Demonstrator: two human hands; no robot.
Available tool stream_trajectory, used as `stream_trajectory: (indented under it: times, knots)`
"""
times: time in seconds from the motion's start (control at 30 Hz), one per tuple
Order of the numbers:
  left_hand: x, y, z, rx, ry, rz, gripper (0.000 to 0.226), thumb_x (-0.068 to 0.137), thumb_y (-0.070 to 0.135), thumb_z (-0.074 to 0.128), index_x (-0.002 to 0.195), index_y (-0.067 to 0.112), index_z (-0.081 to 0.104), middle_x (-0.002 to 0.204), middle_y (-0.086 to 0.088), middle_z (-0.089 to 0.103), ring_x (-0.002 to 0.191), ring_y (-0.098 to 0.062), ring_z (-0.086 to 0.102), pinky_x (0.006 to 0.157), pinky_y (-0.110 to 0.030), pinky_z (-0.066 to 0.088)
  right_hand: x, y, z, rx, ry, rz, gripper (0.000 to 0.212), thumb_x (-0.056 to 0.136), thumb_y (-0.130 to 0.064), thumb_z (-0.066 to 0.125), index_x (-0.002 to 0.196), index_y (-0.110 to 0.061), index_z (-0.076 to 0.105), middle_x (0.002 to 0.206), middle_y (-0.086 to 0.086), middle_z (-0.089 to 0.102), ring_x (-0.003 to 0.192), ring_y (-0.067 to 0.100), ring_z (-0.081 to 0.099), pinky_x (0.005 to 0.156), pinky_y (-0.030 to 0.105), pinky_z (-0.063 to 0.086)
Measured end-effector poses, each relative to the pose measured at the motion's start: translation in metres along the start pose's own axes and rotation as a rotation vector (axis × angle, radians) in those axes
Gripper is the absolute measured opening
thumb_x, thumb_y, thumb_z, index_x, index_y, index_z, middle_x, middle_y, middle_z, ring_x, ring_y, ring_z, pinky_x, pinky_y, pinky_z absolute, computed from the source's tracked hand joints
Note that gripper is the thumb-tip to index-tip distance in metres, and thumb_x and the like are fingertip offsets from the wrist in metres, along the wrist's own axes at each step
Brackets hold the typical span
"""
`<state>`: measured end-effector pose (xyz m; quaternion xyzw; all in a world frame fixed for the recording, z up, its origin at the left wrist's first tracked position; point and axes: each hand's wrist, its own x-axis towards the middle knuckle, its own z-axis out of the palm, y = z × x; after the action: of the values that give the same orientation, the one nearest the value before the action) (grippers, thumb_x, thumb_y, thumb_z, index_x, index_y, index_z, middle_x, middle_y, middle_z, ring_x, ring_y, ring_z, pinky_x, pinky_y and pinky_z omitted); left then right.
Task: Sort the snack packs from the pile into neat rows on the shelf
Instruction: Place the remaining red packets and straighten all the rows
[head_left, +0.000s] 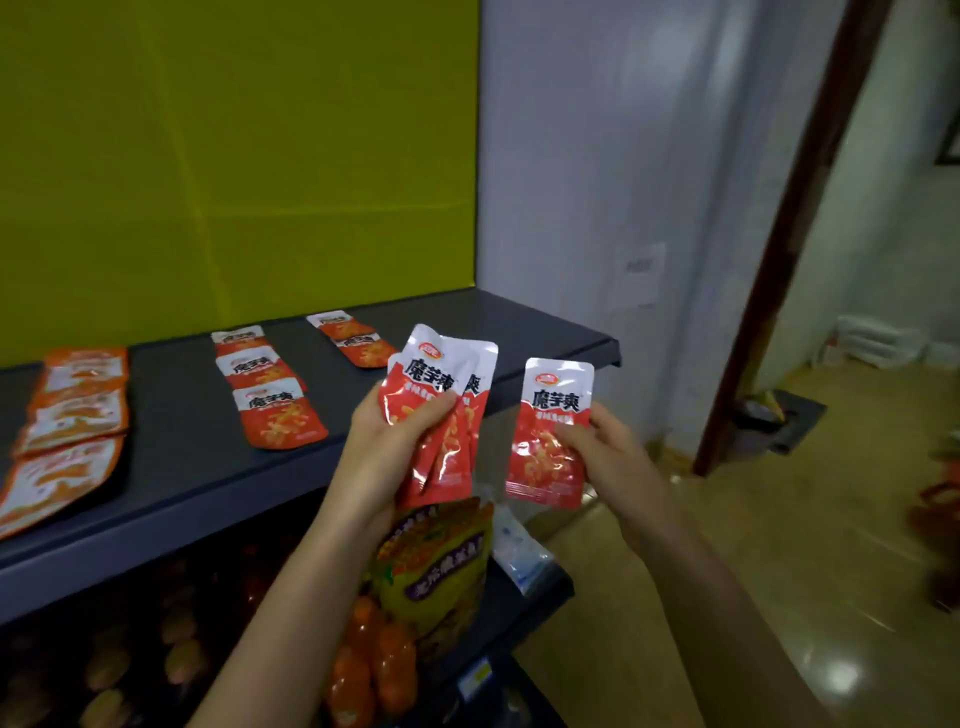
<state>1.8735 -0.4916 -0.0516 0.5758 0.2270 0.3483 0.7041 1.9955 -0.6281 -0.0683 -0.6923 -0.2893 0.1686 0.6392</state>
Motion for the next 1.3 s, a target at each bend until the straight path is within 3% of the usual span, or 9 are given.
stream_trajectory:
  times: [0.13, 0.27, 0.4, 0.53, 0.7, 0.8, 1.07, 1.17, 1.3]
  knots:
    - [0.021, 0.013, 0.004, 0.001, 0.218, 0.058, 0.019, 0.079, 0.014, 0.068, 0.097, 0.019, 0.065, 0.071, 0.003, 0.072, 0.055, -0.009, 0.068, 0.047, -0.02, 0.051, 0.056, -0.015, 0.006, 0.029, -0.249, -0.01, 0.011, 0.095, -0.017, 0.047, 0.099, -0.022, 0.055, 0.078, -0.007, 0.066, 0.055, -0.004, 0.065, 0.046, 0.008, 0.046]
    - [0.03, 0.023, 0.001, 0.032, 0.439, 0.078, 0.015, 0.077, 0.016, 0.067, 0.09, 0.022, 0.065, 0.063, 0.005, 0.07, 0.049, -0.008, 0.066, 0.046, -0.023, 0.05, 0.099, -0.025, 0.02, -0.029, -0.448, -0.066, 0.019, 0.093, -0.018, 0.05, 0.111, -0.019, 0.058, 0.093, -0.004, 0.069, 0.077, 0.005, 0.067, 0.064, 0.018, 0.049]
    - [0.024, 0.026, -0.006, 0.059, 0.613, 0.104, 0.013, 0.081, 0.012, 0.056, 0.075, 0.02, 0.064, 0.048, 0.008, 0.065, 0.042, -0.007, 0.061, 0.048, -0.021, 0.048, 0.131, -0.03, 0.046, -0.032, -0.538, -0.119, 0.015, 0.09, -0.015, 0.056, 0.104, -0.019, 0.061, 0.105, 0.003, 0.07, 0.091, 0.013, 0.067, 0.079, 0.027, 0.052]
    - [0.016, 0.03, -0.012, 0.086, 0.705, 0.137, 0.014, 0.082, 0.011, 0.053, 0.086, 0.017, 0.065, 0.058, 0.005, 0.068, 0.055, -0.013, 0.063, 0.053, -0.024, 0.047, 0.154, -0.029, 0.077, -0.106, -0.576, -0.145, 0.017, 0.087, -0.015, 0.061, 0.103, -0.015, 0.058, 0.11, 0.008, 0.068, 0.099, 0.021, 0.066, 0.087, 0.036, 0.052]
    - [0.01, 0.038, -0.018, 0.08, 0.738, 0.15, 0.011, 0.084, 0.012, 0.056, 0.088, 0.021, 0.062, 0.08, -0.002, 0.067, 0.073, -0.02, 0.063, 0.07, -0.033, 0.05, 0.163, -0.015, 0.103, -0.29, -0.564, -0.166, 0.022, 0.085, -0.022, 0.061, 0.104, -0.015, 0.055, 0.11, 0.006, 0.068, 0.099, 0.022, 0.066, 0.089, 0.043, 0.053]
    - [0.012, 0.041, -0.024, 0.09, 0.744, 0.162, 0.012, 0.084, 0.011, 0.057, 0.083, 0.022, 0.061, 0.081, -0.002, 0.067, 0.076, -0.021, 0.063, 0.078, -0.038, 0.05, 0.162, -0.013, 0.105, -0.403, -0.536, -0.233, 0.029, 0.087, -0.026, 0.058, 0.113, -0.013, 0.054, 0.111, 0.004, 0.066, 0.101, 0.021, 0.064, 0.083, 0.035, 0.052]
    - [0.032, 0.038, -0.027, 0.085, 0.657, 0.168, 0.011, 0.086, 0.01, 0.056, 0.089, 0.018, 0.063, 0.075, 0.0, 0.068, 0.066, -0.014, 0.064, 0.063, -0.028, 0.05, 0.167, -0.008, 0.107, -0.616, -0.49, -0.353, 0.029, 0.087, -0.03, 0.056, 0.107, -0.009, 0.061, 0.104, 0.008, 0.067, 0.098, 0.024, 0.061, 0.068, 0.023, 0.035]
    - [0.04, 0.035, -0.028, 0.075, 0.601, 0.162, 0.014, 0.086, 0.011, 0.058, 0.099, 0.015, 0.062, 0.083, -0.004, 0.069, 0.071, -0.017, 0.064, 0.07, -0.031, 0.051, 0.168, -0.007, 0.107, -0.642, -0.492, -0.359, 0.031, 0.087, -0.032, 0.056, 0.108, -0.009, 0.062, 0.105, 0.01, 0.065, 0.099, 0.025, 0.06, 0.07, 0.025, 0.036]
    - [0.052, 0.03, -0.027, 0.052, 0.524, 0.129, 0.014, 0.086, 0.014, 0.06, 0.099, 0.017, 0.061, 0.072, 0.003, 0.072, 0.058, -0.009, 0.067, 0.056, -0.025, 0.054, 0.16, -0.011, 0.1, -0.553, -0.415, -0.419, 0.037, 0.093, -0.037, 0.047, 0.119, -0.014, 0.058, 0.108, 0.006, 0.054, 0.105, 0.022, 0.054, 0.078, 0.026, 0.035]
